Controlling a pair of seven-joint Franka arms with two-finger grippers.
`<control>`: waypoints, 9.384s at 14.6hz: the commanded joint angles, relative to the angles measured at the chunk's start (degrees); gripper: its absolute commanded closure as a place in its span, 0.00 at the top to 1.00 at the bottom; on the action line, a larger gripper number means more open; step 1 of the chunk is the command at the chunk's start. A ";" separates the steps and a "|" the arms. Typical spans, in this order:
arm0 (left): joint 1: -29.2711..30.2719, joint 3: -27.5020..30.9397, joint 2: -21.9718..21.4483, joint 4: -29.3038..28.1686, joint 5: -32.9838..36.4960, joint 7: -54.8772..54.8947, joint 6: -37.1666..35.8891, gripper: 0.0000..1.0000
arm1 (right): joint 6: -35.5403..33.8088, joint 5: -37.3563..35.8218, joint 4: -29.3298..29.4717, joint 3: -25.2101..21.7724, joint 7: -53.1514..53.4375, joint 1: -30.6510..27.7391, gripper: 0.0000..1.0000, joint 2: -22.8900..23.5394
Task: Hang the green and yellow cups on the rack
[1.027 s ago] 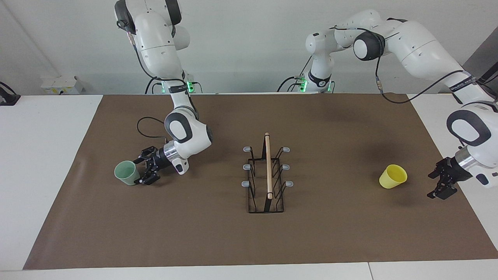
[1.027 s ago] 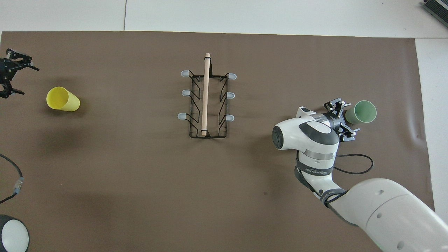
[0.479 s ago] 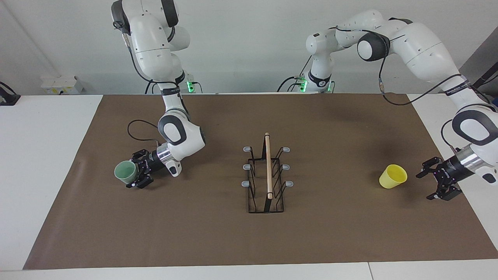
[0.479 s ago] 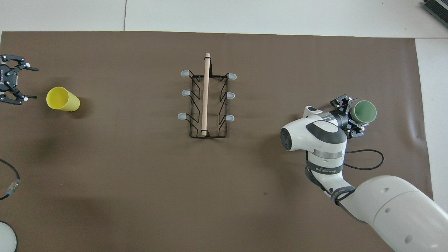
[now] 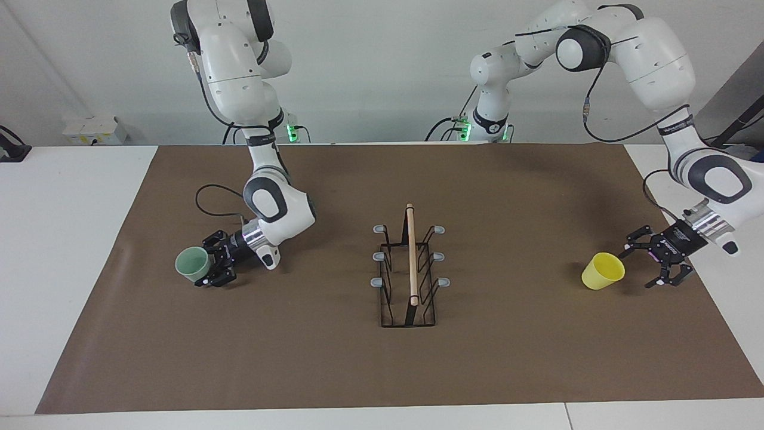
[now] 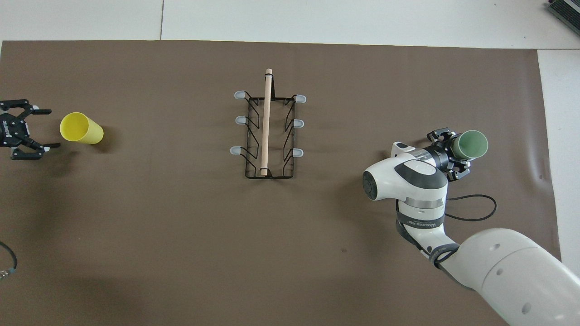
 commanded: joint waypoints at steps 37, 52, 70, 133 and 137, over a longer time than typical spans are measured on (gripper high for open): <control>-22.68 0.51 -25.12 -16.98 17.83 0.43 27.38 0.00 | 19.09 140.65 7.03 0.64 -28.24 -3.76 0.00 -20.55; -47.64 0.07 -33.47 -20.40 68.53 -7.38 22.00 0.00 | 27.18 201.66 -4.22 0.73 -67.25 4.32 0.00 -25.39; -63.11 -0.20 -29.71 -28.58 112.85 -57.10 29.48 0.00 | 14.08 220.67 -4.84 0.73 -94.27 8.63 0.00 -14.40; -24.54 -2.03 -35.94 -1.17 49.15 64.86 -18.23 1.00 | 19.90 92.36 -1.59 0.38 -11.72 -10.09 1.00 -30.22; -22.00 -7.47 -35.59 1.29 51.16 64.77 -22.98 1.00 | 8.40 86.73 2.96 1.43 16.41 -9.48 1.00 -31.10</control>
